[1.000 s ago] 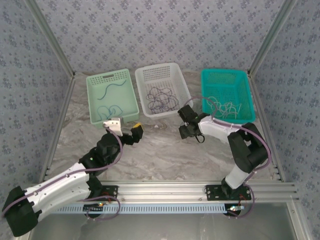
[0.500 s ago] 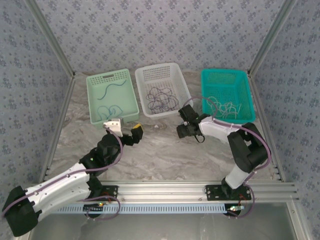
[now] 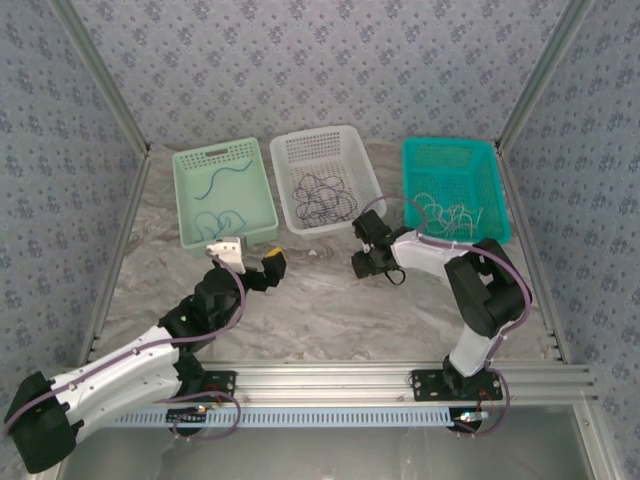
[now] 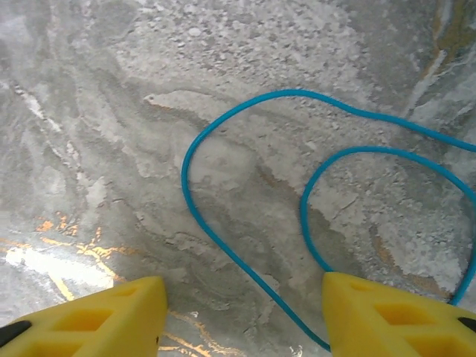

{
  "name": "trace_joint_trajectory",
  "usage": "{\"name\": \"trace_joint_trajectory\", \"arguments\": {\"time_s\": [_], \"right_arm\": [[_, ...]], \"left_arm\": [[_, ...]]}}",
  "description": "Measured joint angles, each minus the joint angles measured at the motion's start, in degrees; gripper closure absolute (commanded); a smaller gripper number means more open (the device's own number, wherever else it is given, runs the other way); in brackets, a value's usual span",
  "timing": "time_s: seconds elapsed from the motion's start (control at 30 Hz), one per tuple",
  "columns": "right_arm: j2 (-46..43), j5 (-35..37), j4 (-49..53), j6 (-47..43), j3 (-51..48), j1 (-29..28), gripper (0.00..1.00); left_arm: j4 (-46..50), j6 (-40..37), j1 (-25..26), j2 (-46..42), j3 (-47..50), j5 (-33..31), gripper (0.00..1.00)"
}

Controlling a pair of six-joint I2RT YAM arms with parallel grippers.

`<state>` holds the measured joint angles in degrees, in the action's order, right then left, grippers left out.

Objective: Untangle the cables

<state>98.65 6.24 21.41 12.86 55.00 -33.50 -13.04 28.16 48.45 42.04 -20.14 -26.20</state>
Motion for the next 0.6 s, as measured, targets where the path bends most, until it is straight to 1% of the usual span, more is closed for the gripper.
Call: {"name": "trace_joint_trajectory", "arguments": {"time_s": [0.13, 0.27, 0.37, 0.47, 0.6], "right_arm": [[-0.3, 0.5, 1.1, 1.3, 0.0, -2.7, 0.45], [-1.0, 0.3, 3.5, 3.8, -0.2, -7.3, 0.53], [-1.6, 0.2, 5.0, 5.3, -0.7, -9.7, 0.56], [-1.8, 0.5, 5.5, 6.3, -0.8, -10.3, 0.66], [-1.8, 1.8, 6.2, 7.3, -0.8, -10.3, 0.84]], "left_arm": [[0.0, 0.0, 0.0, 0.0, 0.0, 0.0, 0.01], [0.0, 0.0, 0.0, 0.0, 0.2, 0.0, 0.0], [0.0, 0.0, -0.1, -0.2, 0.6, 0.0, 0.01], [0.0, 0.0, -0.1, -0.8, 0.8, 0.0, 0.01], [0.0, 0.0, -0.1, -1.7, 0.9, -0.1, 0.01]]}}
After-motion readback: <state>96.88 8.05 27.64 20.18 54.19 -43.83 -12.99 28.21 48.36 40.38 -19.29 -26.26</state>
